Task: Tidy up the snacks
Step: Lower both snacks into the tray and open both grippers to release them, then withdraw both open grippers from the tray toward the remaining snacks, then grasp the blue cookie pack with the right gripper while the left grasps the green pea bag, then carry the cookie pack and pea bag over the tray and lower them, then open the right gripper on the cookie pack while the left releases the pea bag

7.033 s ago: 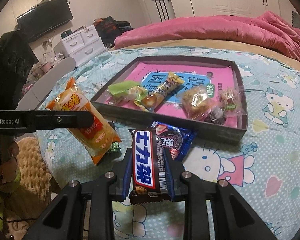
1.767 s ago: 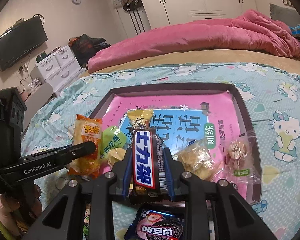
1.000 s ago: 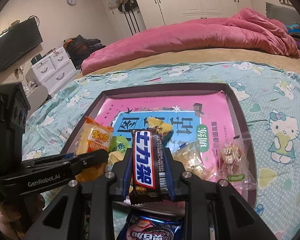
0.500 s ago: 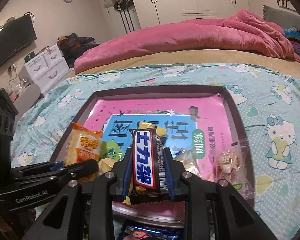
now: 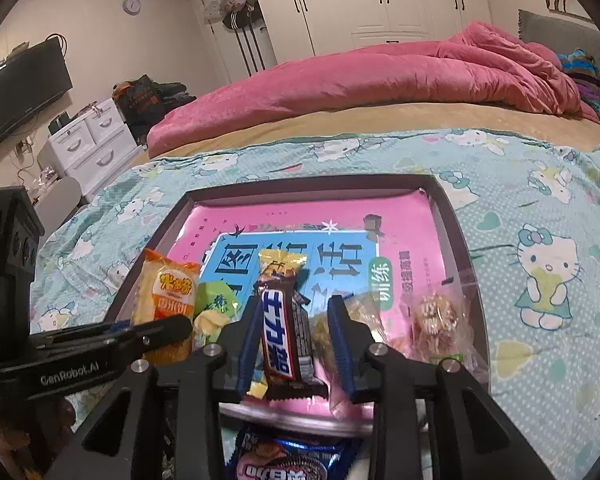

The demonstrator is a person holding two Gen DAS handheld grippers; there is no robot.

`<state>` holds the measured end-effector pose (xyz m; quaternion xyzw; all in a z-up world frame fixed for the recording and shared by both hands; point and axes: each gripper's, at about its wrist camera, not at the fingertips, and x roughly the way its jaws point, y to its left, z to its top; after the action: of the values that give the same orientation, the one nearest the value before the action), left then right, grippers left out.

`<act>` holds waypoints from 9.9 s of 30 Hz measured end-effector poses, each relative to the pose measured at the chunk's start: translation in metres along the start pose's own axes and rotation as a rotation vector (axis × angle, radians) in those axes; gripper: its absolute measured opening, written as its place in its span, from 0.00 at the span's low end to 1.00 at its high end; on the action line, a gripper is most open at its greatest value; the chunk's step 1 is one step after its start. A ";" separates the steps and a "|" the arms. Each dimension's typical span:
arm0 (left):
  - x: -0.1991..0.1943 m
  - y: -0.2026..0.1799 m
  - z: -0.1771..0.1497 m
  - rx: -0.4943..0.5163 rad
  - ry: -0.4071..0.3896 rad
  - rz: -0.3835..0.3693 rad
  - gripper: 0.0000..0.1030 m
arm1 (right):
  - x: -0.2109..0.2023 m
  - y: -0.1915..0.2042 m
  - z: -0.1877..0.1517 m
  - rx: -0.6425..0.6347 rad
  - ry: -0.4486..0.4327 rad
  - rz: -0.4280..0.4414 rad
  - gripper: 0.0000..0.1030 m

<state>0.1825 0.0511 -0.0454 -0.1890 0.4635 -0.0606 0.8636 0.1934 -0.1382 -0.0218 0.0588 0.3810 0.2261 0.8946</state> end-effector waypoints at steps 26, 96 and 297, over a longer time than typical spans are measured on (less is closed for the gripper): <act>-0.031 0.003 0.011 -0.014 -0.056 0.039 0.56 | -0.018 -0.002 -0.007 0.022 -0.003 0.027 0.44; -0.062 -0.022 -0.087 -0.045 0.151 -0.004 0.76 | -0.060 -0.016 -0.048 0.069 0.057 0.082 0.69; -0.042 -0.048 -0.008 0.098 -0.083 0.007 0.72 | -0.009 0.027 -0.047 -0.171 0.053 0.053 0.62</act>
<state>0.1556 0.0170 0.0018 -0.1475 0.4244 -0.0723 0.8904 0.1448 -0.1212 -0.0408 -0.0138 0.3822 0.2829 0.8796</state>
